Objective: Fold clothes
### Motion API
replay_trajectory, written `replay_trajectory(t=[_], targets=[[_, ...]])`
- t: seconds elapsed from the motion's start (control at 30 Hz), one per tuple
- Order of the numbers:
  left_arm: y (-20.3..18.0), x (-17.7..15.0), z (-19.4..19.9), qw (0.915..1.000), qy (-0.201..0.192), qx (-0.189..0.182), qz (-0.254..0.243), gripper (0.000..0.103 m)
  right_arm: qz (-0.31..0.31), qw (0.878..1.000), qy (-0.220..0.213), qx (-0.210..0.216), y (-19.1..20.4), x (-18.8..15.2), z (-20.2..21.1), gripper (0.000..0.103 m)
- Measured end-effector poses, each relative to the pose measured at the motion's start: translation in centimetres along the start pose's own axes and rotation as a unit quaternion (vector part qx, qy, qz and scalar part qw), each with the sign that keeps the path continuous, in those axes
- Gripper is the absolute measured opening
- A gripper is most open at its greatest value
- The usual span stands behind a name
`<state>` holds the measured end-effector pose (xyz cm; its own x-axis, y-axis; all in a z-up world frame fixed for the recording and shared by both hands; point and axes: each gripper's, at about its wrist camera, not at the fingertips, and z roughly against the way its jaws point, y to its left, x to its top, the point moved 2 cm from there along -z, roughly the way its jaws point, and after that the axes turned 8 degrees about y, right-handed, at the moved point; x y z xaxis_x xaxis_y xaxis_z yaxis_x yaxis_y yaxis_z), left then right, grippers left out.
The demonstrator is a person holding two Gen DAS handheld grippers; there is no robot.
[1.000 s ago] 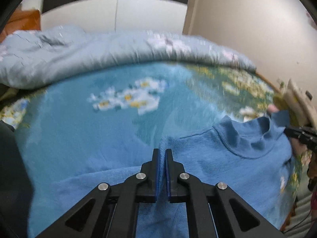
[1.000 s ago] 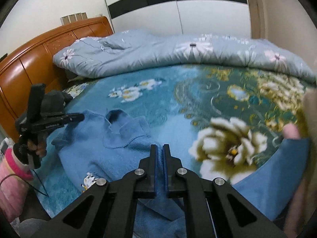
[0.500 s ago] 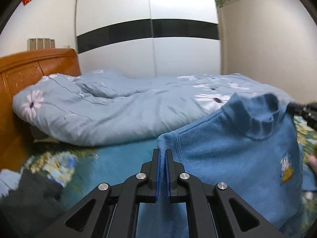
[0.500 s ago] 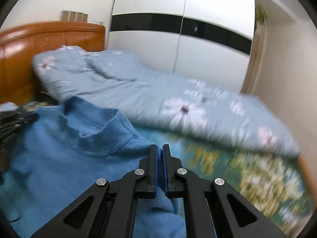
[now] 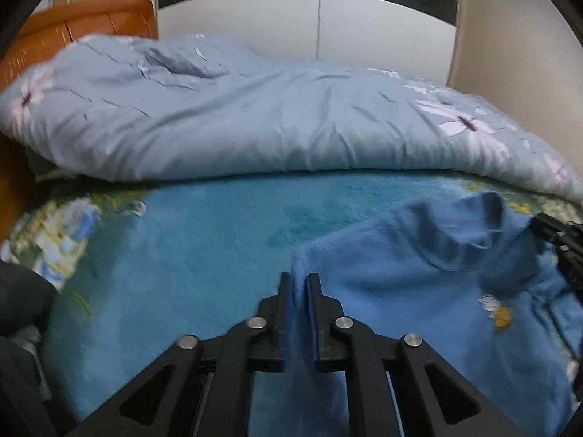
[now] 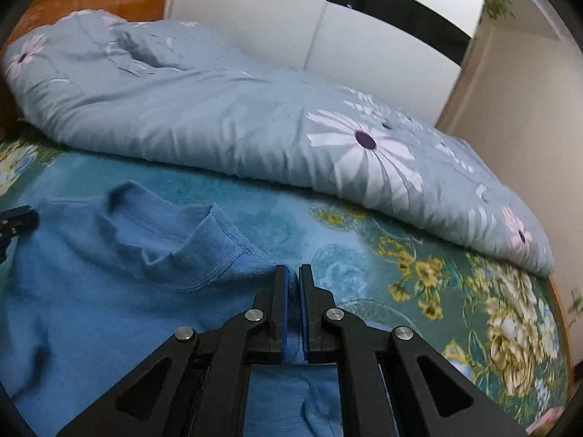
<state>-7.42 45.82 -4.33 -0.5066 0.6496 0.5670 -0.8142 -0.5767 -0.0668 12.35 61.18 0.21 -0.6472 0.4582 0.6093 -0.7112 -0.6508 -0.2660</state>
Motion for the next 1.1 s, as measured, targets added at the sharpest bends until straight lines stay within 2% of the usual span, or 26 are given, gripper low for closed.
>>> replay_trajectory(t=[0.03, 0.17, 0.27, 0.37, 0.53, 0.63, 0.73, 0.83, 0.93, 0.97, 1.0, 1.03, 1.07, 1.1], targets=[[0.1, -0.2, 0.6, 1.0, 0.0, -0.005, 0.008, 0.033, 0.001, 1.0, -0.006, 0.0, -0.3, -0.2, 0.7, 0.016], [0.6, -2.9, 5.9, 0.9983, -0.012, -0.042, 0.038, 0.044, -0.022, 0.998, -0.033, 0.051, -1.9, -2.1, 4.8, 0.017], [0.7, -6.7, 9.6, 0.9969, -0.011, -0.06, 0.05, 0.054, -0.026, 0.995, -0.019, 0.099, -3.2, -6.9, 8.2, 0.021], [0.6, -11.3, 12.5, 0.9955, 0.002, -0.075, 0.059, 0.054, -0.067, 0.986, 0.027, 0.15, -5.3, -13.2, 9.9, 0.023], [-0.2, -18.3, 13.4, 0.9934, 0.056, -0.085, 0.052, 0.054, -0.162, 0.956, 0.082, 0.228, -8.4, -22.9, 11.0, 0.024], [0.1, -21.3, 12.6, 0.9873, 0.082, -0.112, 0.076, 0.054, -0.186, 0.945, 0.094, 0.254, -8.2, -25.8, 11.1, 0.03], [0.6, -23.7, 11.5, 0.9772, 0.116, -0.141, 0.109, 0.055, -0.21, 0.932, 0.094, 0.28, -7.7, -27.5, 11.1, 0.03], [0.0, -24.7, 11.8, 0.974, 0.115, -0.162, 0.109, 0.055, -0.228, 0.919, 0.085, 0.31, -7.2, -28.1, 11.2, 0.03], [-0.9, -25.1, 12.1, 0.9674, 0.117, -0.201, 0.1, 0.054, -0.237, 0.906, 0.074, 0.341, -6.7, -28.2, 11.5, 0.028], [-0.9, -25.1, 12.3, 0.9664, 0.113, -0.207, 0.101, 0.051, -0.242, 0.904, 0.068, 0.346, -6.5, -28.2, 11.6, 0.024], [-0.7, -25.0, 12.5, 0.9664, 0.106, -0.209, 0.106, 0.045, -0.247, 0.901, 0.064, 0.35, -6.5, -28.3, 11.8, 0.009], [-0.5, -25.0, 12.8, 0.9664, 0.1, -0.21, 0.11, 0.028, -0.252, 0.899, 0.06, 0.353, -6.6, -28.3, 11.9, 0.007], [-0.2, -24.9, 13.0, 0.9663, 0.093, -0.211, 0.114, 0.007, -0.253, 0.9, 0.053, 0.351, -6.8, -28.2, 12.5, 0.006], [0.0, -24.9, 13.3, 0.9661, 0.087, -0.212, 0.119, 0.007, -0.254, 0.901, 0.045, 0.348, -7.1, -28.0, 13.0, 0.003]])
